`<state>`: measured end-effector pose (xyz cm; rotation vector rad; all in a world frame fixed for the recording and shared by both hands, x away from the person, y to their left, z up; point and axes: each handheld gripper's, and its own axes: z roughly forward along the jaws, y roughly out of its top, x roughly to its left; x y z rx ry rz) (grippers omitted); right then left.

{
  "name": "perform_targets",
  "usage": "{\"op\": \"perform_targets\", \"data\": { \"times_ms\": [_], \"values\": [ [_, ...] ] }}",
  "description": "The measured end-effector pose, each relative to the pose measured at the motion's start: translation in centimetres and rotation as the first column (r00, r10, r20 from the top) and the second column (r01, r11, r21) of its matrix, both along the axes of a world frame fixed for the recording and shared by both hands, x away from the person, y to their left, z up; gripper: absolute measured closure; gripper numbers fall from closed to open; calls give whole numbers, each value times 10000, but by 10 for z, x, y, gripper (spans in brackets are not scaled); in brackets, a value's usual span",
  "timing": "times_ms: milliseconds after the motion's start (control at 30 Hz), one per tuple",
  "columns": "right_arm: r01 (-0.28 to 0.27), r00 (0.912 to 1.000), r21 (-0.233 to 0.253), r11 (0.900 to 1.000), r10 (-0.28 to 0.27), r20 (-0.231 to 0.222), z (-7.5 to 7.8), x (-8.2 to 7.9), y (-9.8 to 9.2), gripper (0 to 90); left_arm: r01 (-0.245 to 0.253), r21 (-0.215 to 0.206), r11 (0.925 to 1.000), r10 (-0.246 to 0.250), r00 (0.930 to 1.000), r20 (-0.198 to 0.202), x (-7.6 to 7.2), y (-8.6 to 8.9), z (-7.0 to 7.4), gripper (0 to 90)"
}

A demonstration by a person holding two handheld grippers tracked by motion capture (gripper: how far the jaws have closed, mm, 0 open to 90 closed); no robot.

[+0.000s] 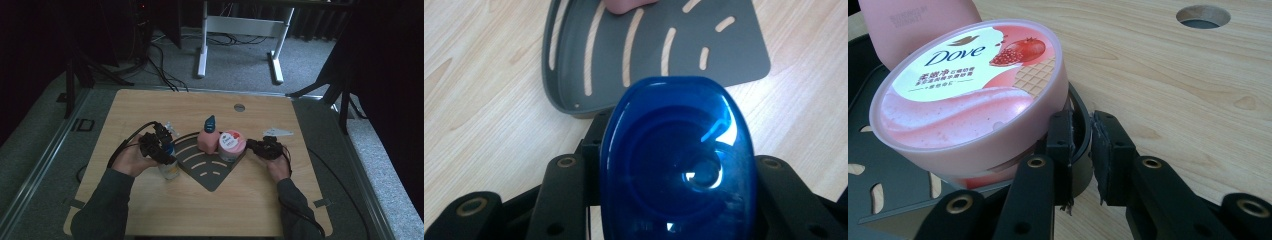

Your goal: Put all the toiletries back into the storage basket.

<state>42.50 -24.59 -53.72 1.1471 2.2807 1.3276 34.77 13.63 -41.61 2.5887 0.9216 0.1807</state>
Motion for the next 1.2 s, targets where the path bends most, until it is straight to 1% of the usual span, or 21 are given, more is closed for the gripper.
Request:
{"op": "perform_targets", "data": {
  "times_ms": [133,267,400,467,533,567,733,933,1200],
  "values": [
    [2,10000,16,10000,-2,-11,0,0,0,786,116,-47,9999,-116,9999,50,-2,-5,1,552],
    [11,10000,20,10000,-11,-11,0,0,0,787,327,-108,9994,-327,9995,4,-3,-10,2,552],
    [1,10000,15,10000,-1,-9,0,0,0,786,495,-274,9984,-496,9988,-32,-4,-15,3,552],
    [9,10000,24,10000,-9,-3,0,0,0,787,619,-265,9977,-620,9981,-24,-5,-18,4,552],
    [12,10000,31,10000,-12,-6,0,0,0,787,619,-265,9977,-620,9981,-24,-5,-18,4,552],
    [10,10000,32,10000,-10,-8,0,0,0,787,722,-246,9971,-721,9974,12,-6,-23,5,552],
    [14,10000,30,10000,-14,3,0,0,0,788,943,-168,9954,-944,9955,-36,-7,-28,5,552],
    [11,10000,36,10000,-11,-10,0,0,0,788,1153,-206,9931,-1156,9932,-109,-9,-33,5,552],
    [3,10000,33,10000,-3,-24,0,0,0,788,1575,-458,9865,-1580,9874,-64,-10,-47,8,552]
  ]
}}
